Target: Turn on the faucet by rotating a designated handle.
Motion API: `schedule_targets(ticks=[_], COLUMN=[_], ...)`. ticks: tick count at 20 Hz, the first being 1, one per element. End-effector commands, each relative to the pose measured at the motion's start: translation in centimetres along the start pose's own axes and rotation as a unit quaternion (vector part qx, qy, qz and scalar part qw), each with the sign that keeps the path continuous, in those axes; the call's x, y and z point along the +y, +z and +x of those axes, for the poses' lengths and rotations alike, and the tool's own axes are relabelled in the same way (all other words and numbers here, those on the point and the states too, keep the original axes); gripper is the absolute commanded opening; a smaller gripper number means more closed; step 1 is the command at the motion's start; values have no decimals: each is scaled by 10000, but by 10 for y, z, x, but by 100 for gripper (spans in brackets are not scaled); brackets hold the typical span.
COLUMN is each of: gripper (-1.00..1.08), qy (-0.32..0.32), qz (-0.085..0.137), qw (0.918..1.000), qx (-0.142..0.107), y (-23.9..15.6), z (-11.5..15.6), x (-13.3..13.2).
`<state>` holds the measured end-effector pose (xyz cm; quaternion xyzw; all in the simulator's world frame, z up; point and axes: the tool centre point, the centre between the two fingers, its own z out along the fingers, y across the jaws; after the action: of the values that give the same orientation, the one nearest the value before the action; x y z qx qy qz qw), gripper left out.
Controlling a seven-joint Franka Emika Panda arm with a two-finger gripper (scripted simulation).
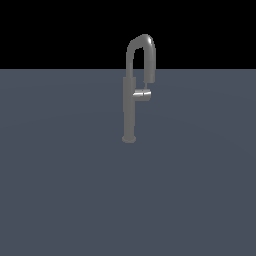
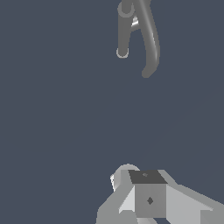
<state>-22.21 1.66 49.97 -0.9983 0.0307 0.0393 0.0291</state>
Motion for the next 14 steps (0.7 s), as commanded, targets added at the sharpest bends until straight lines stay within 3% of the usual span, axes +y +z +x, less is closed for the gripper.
schedule_targets(ticks=[1,14], gripper=[-100,-100], qy=[124,845], qz=[119,822], qw=[9997,9870], qx=[-161,-1094], y=[-1,-1], z=[12,84], x=[-2,-7])
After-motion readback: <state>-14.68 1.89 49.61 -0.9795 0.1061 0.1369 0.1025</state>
